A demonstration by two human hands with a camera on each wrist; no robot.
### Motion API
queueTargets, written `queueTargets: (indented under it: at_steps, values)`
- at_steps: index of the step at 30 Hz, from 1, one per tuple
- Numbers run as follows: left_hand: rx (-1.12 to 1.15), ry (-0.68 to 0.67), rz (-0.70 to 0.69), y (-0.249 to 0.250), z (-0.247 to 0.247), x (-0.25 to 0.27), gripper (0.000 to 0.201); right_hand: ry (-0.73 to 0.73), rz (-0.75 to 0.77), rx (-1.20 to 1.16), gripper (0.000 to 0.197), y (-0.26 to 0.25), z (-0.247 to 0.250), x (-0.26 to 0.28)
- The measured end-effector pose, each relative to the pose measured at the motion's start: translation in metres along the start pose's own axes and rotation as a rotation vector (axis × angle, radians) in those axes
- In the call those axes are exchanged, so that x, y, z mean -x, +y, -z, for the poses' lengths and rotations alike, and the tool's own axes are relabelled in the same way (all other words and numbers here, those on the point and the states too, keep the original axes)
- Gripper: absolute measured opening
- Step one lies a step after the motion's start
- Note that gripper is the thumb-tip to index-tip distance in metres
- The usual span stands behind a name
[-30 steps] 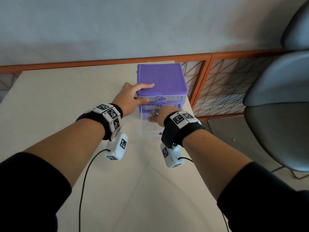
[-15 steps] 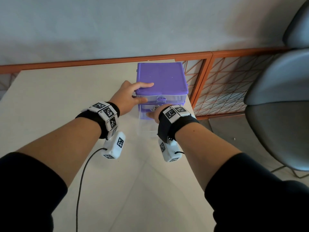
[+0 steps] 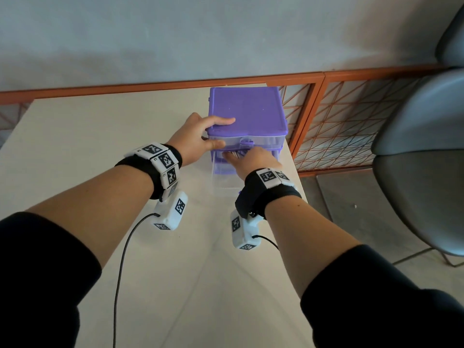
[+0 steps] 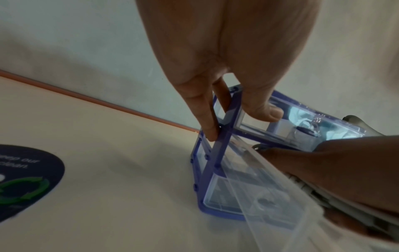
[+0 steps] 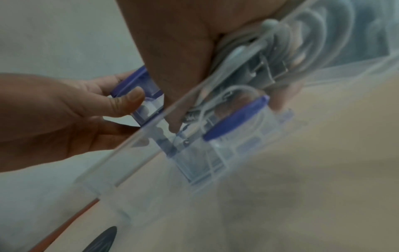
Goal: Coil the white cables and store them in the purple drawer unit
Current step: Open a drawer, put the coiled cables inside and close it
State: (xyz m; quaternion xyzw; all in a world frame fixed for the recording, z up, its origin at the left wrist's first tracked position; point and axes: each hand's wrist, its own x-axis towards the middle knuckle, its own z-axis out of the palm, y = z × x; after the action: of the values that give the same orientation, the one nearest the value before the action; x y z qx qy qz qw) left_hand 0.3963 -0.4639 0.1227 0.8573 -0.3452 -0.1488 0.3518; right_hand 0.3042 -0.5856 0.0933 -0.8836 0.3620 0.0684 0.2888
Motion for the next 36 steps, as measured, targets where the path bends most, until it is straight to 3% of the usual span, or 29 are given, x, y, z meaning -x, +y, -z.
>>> queueTargets:
  at_steps: [3, 9, 15, 21, 30, 33, 36]
  values:
    - [-0.014, 0.012, 0.005, 0.000, 0.000, 0.000, 0.051, 0.027, -0.019, 0.002, 0.053, -0.002, -0.002, 0.007]
    - [-0.031, 0.035, -0.001, 0.001, -0.002, 0.002, 0.051, 0.037, -0.121, -0.132, 0.074, -0.002, -0.006, 0.017]
    - [-0.055, 0.042, -0.006, -0.001, -0.004, 0.003, 0.049, 0.128, -0.055, 0.062, 0.090, 0.000, -0.010, 0.026]
    - [-0.062, 0.053, -0.004, 0.000, -0.006, 0.003, 0.049, 0.325, 0.022, 0.182, 0.075, 0.006, -0.020, 0.035]
    - [-0.052, 0.035, -0.024, -0.001, -0.004, 0.003, 0.049, 0.174, -0.123, 0.070, 0.054, -0.010, -0.015, 0.022]
    - [-0.047, 0.043, -0.017, -0.001, -0.004, 0.002, 0.049, 0.196, -0.139, 0.074, 0.057, -0.013, -0.018, 0.021]
    - [-0.042, 0.059, -0.018, -0.001, -0.005, 0.003, 0.049, 0.229, -0.088, 0.084, 0.073, -0.010, -0.017, 0.026]
